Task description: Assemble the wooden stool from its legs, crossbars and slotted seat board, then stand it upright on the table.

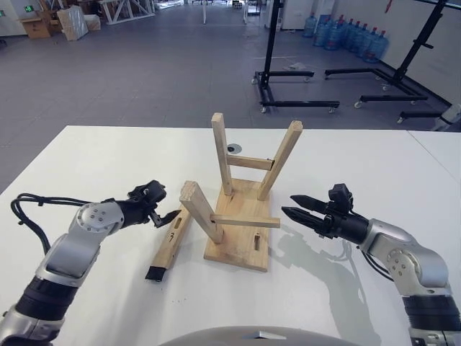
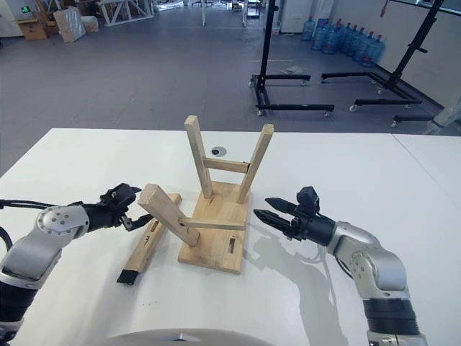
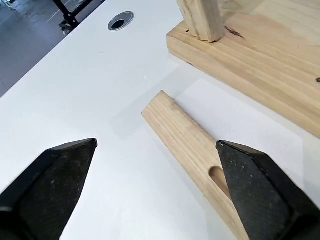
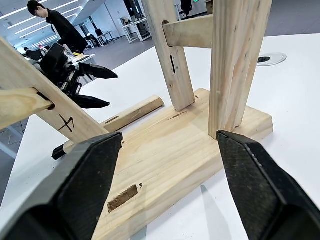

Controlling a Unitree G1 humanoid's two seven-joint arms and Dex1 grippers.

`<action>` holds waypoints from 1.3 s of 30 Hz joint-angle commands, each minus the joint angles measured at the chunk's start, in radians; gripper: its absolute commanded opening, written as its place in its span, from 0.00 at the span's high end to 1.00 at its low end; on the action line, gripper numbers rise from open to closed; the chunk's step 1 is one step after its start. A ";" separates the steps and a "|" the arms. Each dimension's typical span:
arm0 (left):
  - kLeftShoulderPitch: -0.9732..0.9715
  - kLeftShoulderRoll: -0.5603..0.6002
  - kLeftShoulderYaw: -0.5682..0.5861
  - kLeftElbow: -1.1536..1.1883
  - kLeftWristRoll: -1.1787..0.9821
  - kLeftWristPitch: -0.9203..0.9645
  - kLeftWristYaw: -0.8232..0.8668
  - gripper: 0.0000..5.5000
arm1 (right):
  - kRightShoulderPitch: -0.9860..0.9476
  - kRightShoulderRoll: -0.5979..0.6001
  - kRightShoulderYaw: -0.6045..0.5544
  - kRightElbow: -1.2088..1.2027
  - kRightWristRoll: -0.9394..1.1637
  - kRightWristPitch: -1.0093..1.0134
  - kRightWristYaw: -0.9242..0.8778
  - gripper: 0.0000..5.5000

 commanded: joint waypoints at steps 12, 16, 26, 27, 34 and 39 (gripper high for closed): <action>0.151 -0.217 -0.049 0.005 0.094 0.162 0.293 0.21 | 0.119 0.083 0.000 -0.122 -0.005 -0.028 -0.117 0.37; 0.210 -0.281 0.075 0.145 -0.011 0.127 0.265 0.29 | 0.121 0.092 0.006 -0.134 -0.009 -0.029 -0.133 0.37; 0.387 -0.164 0.010 0.558 0.036 -0.115 0.139 0.53 | 0.083 0.103 0.019 -0.146 -0.003 -0.019 -0.156 0.37; 0.387 -0.146 -0.012 0.604 0.060 -0.138 0.142 0.54 | 0.077 0.108 0.019 -0.145 -0.001 -0.020 -0.159 0.37; 0.372 -0.091 -0.054 0.694 0.039 -0.202 0.119 0.73 | 0.081 0.131 0.028 -0.166 -0.008 -0.032 -0.173 0.37; 0.298 -0.145 0.071 0.654 -0.096 -0.233 0.133 0.86 | 0.081 0.140 0.040 -0.174 -0.017 -0.038 -0.179 0.37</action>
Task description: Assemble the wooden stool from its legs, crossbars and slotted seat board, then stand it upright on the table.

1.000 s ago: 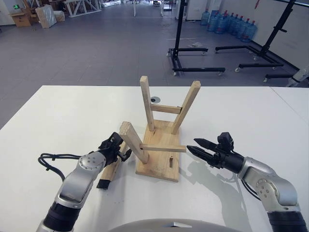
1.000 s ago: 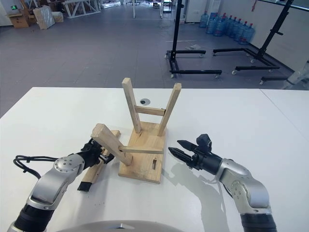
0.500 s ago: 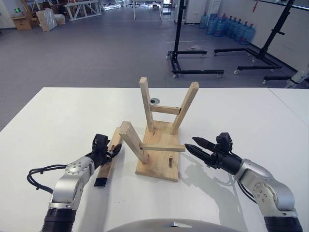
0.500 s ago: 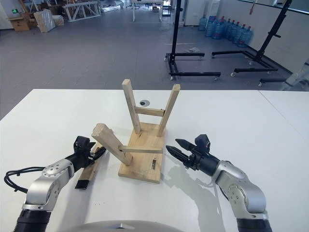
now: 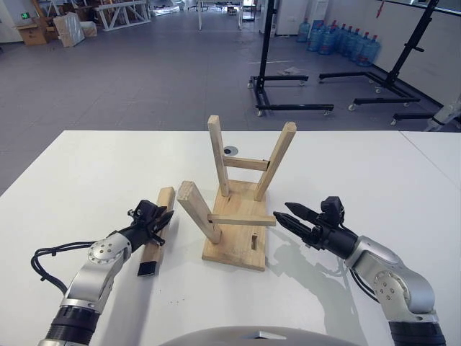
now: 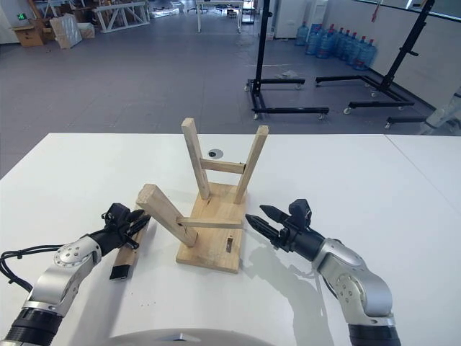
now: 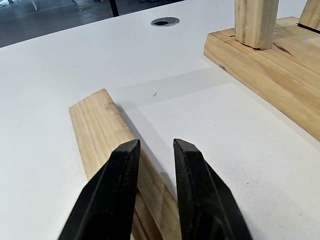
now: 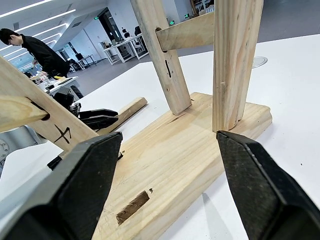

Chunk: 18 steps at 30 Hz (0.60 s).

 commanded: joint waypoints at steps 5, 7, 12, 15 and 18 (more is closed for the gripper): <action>0.036 -0.088 0.156 0.215 -0.040 0.010 0.126 0.79 | -0.026 0.003 0.021 -0.045 -0.011 -0.025 -0.026 0.37; 0.005 -0.104 0.187 0.089 -0.056 0.059 0.184 0.73 | -0.029 -0.001 0.022 -0.043 -0.009 -0.027 -0.028 0.37; -0.126 -0.187 0.249 -0.195 -0.094 0.271 0.396 0.60 | -0.036 -0.003 0.036 -0.037 -0.020 -0.031 -0.029 0.37; -0.187 -0.244 0.286 -0.314 -0.128 0.448 0.516 0.53 | -0.026 0.001 0.045 -0.043 -0.028 -0.034 -0.032 0.37; -0.199 -0.278 0.310 -0.393 -0.117 0.671 0.632 0.45 | -0.017 0.004 0.053 -0.051 -0.031 -0.038 -0.037 0.37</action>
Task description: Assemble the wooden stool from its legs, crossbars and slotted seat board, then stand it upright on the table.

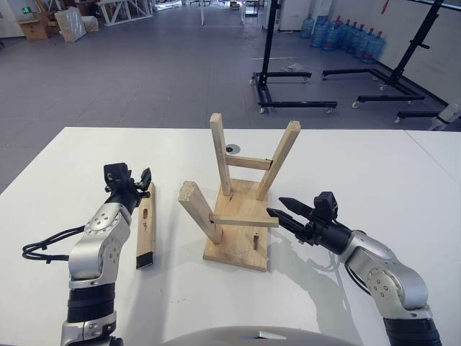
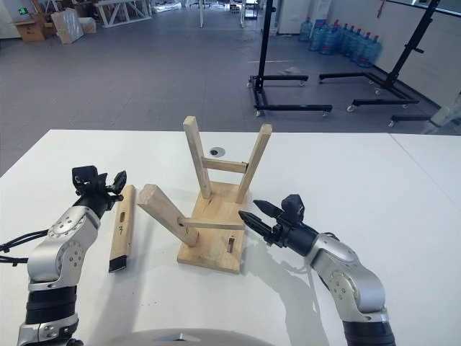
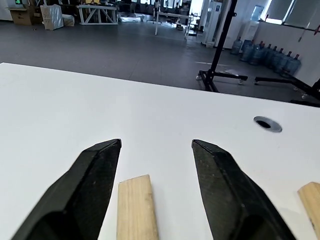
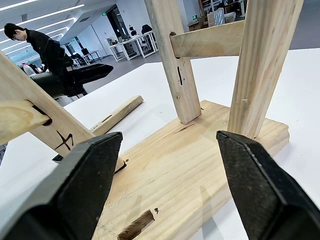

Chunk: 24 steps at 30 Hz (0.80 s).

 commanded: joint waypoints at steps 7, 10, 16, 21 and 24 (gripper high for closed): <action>0.085 -0.082 -0.022 -0.174 0.051 0.431 0.146 0.40 | 0.031 0.006 0.038 -0.036 -0.020 -0.009 -0.024 0.37; 0.116 -0.114 -0.007 -0.181 0.051 0.493 0.141 0.40 | 0.036 0.011 0.047 -0.043 -0.021 -0.007 -0.029 0.37; 0.177 -0.141 0.002 -0.193 0.073 0.571 0.135 0.40 | 0.050 0.021 0.048 -0.052 -0.019 -0.011 -0.036 0.37; 0.216 -0.136 -0.012 -0.192 0.077 0.595 0.099 0.52 | 0.054 0.030 0.047 -0.060 -0.016 -0.010 -0.049 0.37; 0.233 -0.141 -0.018 -0.188 0.084 0.601 0.082 0.60 | 0.054 0.036 0.054 -0.066 -0.020 -0.008 -0.056 0.37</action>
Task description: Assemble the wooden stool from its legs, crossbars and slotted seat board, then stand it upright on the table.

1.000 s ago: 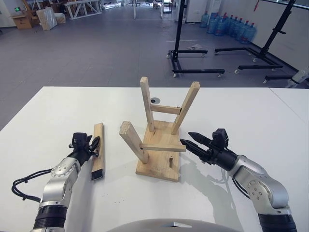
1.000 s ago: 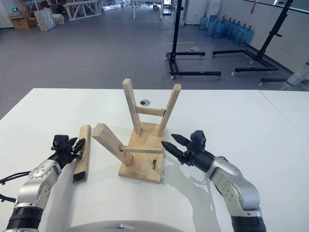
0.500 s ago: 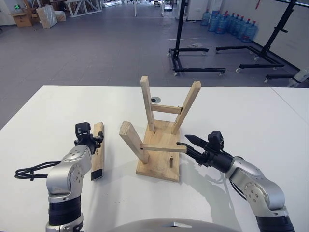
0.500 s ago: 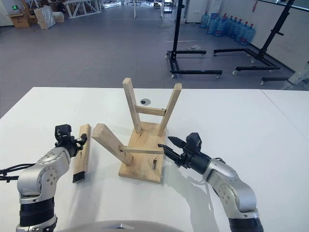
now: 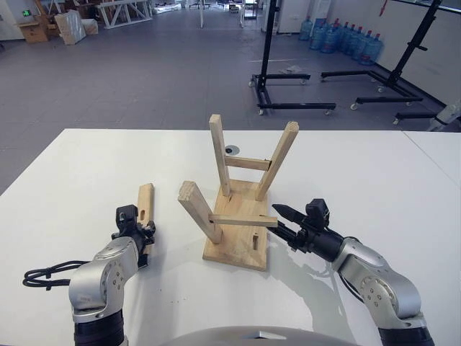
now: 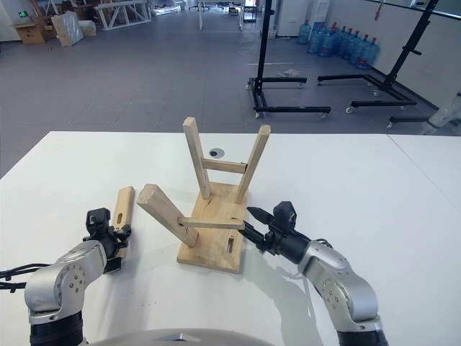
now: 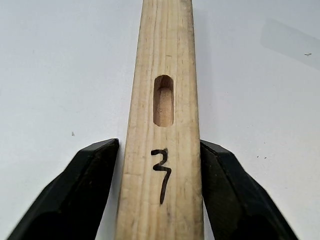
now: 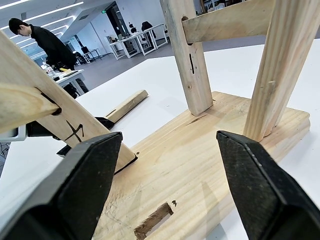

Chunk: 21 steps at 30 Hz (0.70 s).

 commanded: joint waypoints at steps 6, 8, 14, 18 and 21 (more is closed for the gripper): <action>0.046 -0.023 -0.012 0.037 0.013 0.053 -0.052 0.63 | 0.004 0.008 0.006 -0.018 -0.004 -0.007 -0.026 0.37; 0.032 -0.020 -0.015 0.038 0.012 0.002 -0.073 0.63 | 0.004 0.011 0.010 -0.017 -0.006 -0.008 -0.030 0.37; -0.033 0.063 -0.006 0.086 0.025 -0.439 -0.260 0.63 | -0.023 0.020 -0.031 -0.015 0.036 -0.013 -0.037 0.37; -0.151 0.193 0.009 0.140 0.019 -0.772 -0.474 0.63 | -0.109 -0.002 -0.164 -0.033 0.202 0.022 -0.019 0.37; -0.222 0.240 0.016 0.167 -0.053 -0.879 -0.614 0.63 | -0.223 -0.021 -0.223 -0.031 0.333 0.064 -0.033 0.37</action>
